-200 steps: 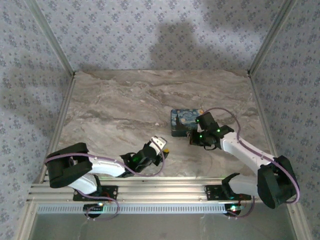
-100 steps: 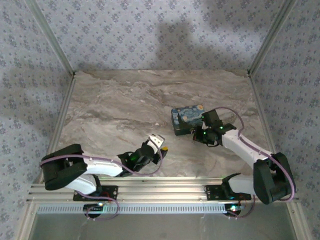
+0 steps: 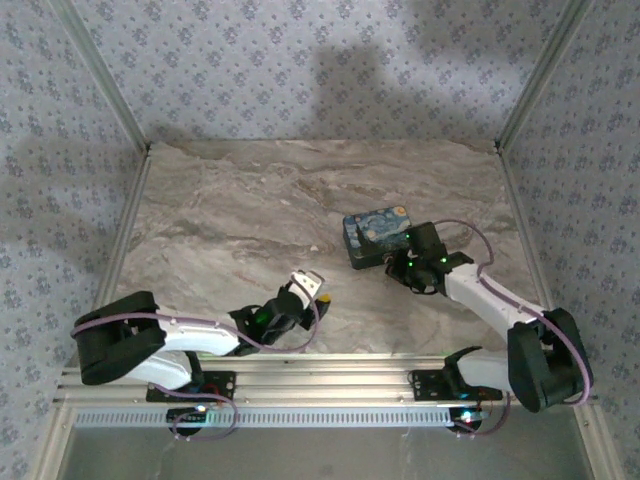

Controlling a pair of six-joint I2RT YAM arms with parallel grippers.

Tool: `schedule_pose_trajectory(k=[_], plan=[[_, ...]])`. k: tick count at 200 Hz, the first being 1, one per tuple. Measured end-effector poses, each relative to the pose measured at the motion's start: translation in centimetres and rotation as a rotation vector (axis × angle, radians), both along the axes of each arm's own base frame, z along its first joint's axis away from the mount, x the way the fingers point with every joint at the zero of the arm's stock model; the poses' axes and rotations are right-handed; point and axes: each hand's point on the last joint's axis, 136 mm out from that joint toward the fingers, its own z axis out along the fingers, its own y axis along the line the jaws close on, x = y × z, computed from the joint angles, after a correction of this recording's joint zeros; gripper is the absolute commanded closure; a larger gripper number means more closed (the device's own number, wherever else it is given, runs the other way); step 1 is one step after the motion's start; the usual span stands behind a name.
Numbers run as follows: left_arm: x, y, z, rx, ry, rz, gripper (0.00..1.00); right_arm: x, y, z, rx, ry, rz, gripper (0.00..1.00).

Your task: Unlock a padlock with a key

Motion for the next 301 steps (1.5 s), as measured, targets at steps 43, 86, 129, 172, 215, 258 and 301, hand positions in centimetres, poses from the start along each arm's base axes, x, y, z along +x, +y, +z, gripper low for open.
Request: schedule_pose_trajectory(k=[43,86,129,172,215,258,301], plan=[[-0.1,0.4,0.0,0.004,0.002,0.005,0.43,0.1,-0.2,-0.4,0.034,0.000,-0.085,1.00],[-0.2,1.2,0.3,-0.007,-0.001,0.014,0.43,0.3,0.0,-0.4,0.032,-0.010,-0.147,1.00],[-0.2,1.9,0.3,-0.007,0.006,0.025,0.42,0.4,-0.1,-0.4,0.014,-0.026,-0.221,1.00],[-0.3,2.4,1.1,-0.016,0.002,0.027,0.42,1.6,-1.2,0.1,0.006,-0.073,-0.338,1.00],[-0.3,3.1,2.1,-0.027,-0.002,0.037,0.41,2.7,-1.8,-0.2,-0.007,-0.104,-0.402,1.00],[-0.5,3.8,1.6,0.007,0.012,0.040,0.37,3.3,-2.6,-0.5,-0.019,-0.110,-0.436,1.00],[0.7,5.1,2.0,0.081,0.047,0.090,0.29,4.1,-4.3,0.5,-0.004,-0.140,-0.490,1.00]])
